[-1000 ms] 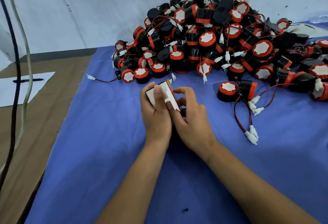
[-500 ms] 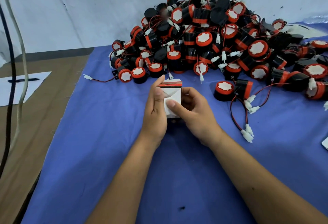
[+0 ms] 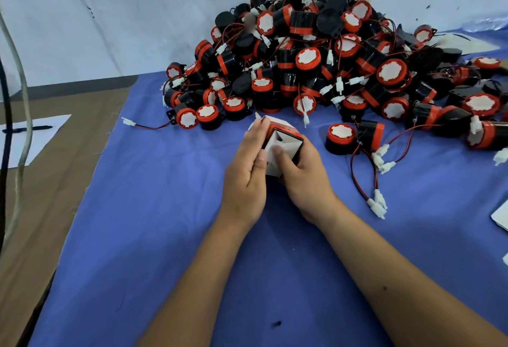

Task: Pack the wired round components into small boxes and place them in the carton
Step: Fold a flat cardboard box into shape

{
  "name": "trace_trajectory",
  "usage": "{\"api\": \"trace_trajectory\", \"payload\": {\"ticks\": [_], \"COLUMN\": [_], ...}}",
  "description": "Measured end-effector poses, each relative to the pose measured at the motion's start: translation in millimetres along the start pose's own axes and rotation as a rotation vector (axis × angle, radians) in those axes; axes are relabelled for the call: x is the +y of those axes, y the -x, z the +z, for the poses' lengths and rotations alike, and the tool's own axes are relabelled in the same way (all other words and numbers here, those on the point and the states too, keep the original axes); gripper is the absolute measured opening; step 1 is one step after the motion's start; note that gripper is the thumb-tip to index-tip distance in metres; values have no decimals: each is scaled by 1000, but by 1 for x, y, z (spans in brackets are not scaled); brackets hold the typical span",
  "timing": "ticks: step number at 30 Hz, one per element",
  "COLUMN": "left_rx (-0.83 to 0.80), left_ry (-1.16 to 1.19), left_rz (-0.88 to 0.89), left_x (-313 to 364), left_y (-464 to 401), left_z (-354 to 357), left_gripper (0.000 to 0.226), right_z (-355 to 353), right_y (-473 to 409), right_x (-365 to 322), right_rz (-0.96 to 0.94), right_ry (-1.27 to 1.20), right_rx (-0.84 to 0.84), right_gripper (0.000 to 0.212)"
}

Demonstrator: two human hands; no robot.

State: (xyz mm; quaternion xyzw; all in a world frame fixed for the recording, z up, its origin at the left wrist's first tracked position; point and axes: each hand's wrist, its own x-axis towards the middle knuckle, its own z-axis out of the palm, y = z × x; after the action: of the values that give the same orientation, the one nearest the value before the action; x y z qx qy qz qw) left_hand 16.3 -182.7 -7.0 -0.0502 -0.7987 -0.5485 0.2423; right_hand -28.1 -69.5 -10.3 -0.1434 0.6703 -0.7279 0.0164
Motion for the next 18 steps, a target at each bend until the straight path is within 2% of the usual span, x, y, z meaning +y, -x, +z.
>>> {"api": "trace_trajectory", "payload": {"ticks": [3, 6, 7, 11, 16, 18], "left_rx": [-3, 59, 68, 72, 103, 115], "left_ry": [-47, 72, 130, 295, 414, 461], "left_rz": [53, -89, -144, -244, -281, -316], "left_x": [-2, -6, -7, -1, 9, 9], "left_y": [1, -2, -3, -5, 0, 0], "left_z": [4, -1, -3, -4, 4, 5], "left_gripper": [50, 48, 47, 39, 47, 53], "right_z": [-2, -8, -10, -11, -1, 5], "right_y": [-1, -2, -2, -1, 7, 8], "right_x": [-1, -2, -3, -1, -1, -3], "right_rz": [42, 112, 95, -77, -427, -477], "right_ry": [-73, -266, -247, 80, 565, 650], "right_rx": [27, -65, -79, -61, 68, 68], "right_gripper": [29, 37, 38, 32, 23, 17]}}
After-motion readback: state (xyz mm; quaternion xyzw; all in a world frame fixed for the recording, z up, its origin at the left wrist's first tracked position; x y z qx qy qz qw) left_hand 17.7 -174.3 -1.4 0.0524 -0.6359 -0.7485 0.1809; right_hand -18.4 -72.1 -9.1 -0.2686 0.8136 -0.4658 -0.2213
